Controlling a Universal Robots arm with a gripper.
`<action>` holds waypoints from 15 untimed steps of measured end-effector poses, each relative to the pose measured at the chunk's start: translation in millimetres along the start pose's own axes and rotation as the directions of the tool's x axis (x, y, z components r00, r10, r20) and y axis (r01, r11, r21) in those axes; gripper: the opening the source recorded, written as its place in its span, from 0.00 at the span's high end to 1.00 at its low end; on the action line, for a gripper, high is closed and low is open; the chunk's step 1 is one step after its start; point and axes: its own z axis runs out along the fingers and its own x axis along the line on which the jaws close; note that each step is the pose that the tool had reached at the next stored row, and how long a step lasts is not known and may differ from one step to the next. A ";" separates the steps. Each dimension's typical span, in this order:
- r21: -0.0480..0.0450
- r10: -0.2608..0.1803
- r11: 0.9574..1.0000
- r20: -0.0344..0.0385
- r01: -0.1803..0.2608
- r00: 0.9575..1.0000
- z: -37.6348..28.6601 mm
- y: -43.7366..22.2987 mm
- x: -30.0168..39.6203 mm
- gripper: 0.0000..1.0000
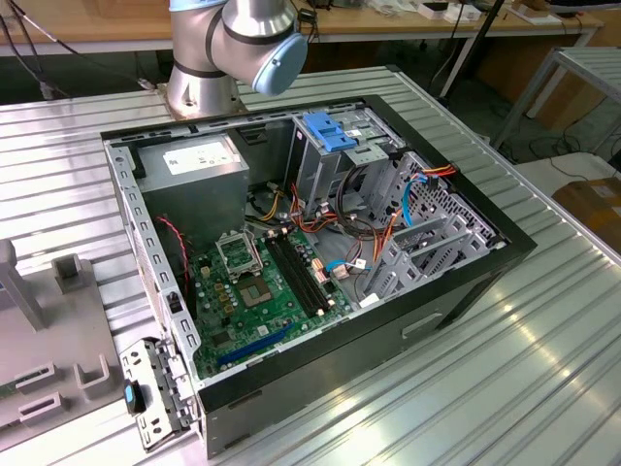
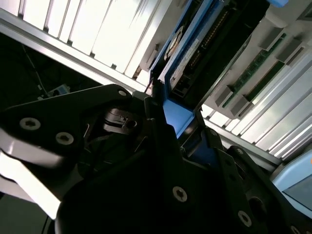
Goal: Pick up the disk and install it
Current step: 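Pick up the disk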
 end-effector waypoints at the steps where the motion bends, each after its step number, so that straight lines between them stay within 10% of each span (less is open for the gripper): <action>1: 0.000 0.000 1.000 0.000 0.000 1.000 -1.1 0.0 0.0 0.63; 15: 0.000 0.000 1.000 0.000 0.000 1.000 -10.6 -0.1 -0.2 0.63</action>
